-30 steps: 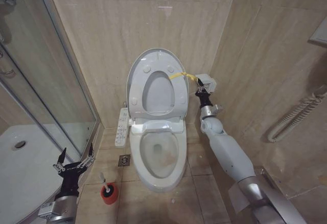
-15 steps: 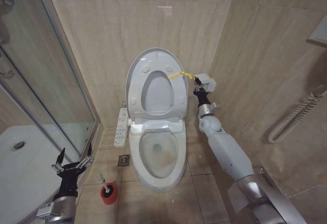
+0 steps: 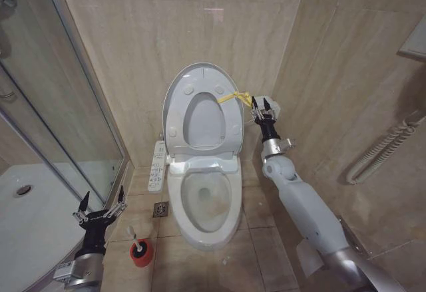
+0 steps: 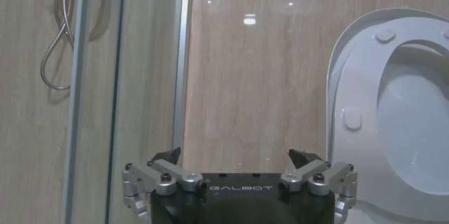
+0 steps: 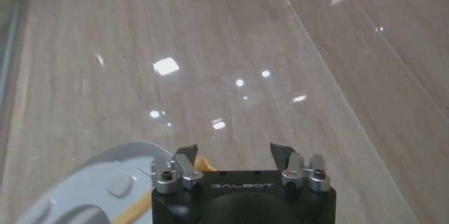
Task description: Open the toilet lid, clean the toilet bowl with a toilet brush, close the toilet lid, and flush.
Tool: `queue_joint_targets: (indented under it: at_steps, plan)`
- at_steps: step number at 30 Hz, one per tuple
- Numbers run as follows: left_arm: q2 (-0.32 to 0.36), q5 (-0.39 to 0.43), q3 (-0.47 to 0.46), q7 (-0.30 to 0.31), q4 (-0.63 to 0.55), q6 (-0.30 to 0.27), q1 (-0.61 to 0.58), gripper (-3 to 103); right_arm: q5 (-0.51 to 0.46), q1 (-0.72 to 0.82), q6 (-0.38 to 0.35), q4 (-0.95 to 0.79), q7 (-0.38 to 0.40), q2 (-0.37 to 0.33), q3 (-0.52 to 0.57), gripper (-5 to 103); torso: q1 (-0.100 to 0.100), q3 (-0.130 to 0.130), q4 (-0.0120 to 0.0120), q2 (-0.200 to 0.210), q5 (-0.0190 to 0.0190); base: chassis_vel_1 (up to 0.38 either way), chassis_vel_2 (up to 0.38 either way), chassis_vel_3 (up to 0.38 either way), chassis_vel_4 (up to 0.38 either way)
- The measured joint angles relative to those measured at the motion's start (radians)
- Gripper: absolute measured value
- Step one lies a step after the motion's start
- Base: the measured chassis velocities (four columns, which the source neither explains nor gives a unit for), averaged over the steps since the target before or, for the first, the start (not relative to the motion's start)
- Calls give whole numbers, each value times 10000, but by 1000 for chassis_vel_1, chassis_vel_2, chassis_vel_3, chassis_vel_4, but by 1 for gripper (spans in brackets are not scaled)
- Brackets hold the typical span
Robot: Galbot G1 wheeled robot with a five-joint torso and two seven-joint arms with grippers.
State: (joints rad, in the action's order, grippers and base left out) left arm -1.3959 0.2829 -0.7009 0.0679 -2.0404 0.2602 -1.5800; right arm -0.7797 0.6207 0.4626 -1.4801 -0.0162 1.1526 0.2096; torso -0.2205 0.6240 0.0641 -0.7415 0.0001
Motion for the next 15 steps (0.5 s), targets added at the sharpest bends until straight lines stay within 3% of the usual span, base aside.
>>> queue_joint_targets:
  at_steps: [4, 5, 10, 11, 15]
  plan:
    - [31, 9, 28, 2, 1, 0, 21, 100, 3, 576, 85, -698, 18, -118, 262, 62, 0, 0, 0, 0, 0, 0, 0, 0, 0]
    - [40, 24, 35, 1, -6, 0, 25, 100, 3, 739, 90, -898, 58, -159, 334, 89, 0, 0, -1, 0, 1, 0, 0, 0, 0]
    - [81, 82, 89, 5, -54, -34, 71, 100, 16, 1467, 61, -1809, 306, -309, 592, 89, 0, 0, -2, 0, 0, 0, 0, 0, 0]
    - [98, 174, 163, 23, -107, -87, 136, 100, 86, 2067, -39, -2459, 522, -417, 796, 100, 0, 0, -1, 0, 0, 0, 0, 0, 0]
    - [101, 257, 368, 88, -177, -160, 220, 100, 286, 3250, -168, -3612, 770, -612, 1190, 100, 0, 0, 2, 0, 0, 0, 0, 0, 0]
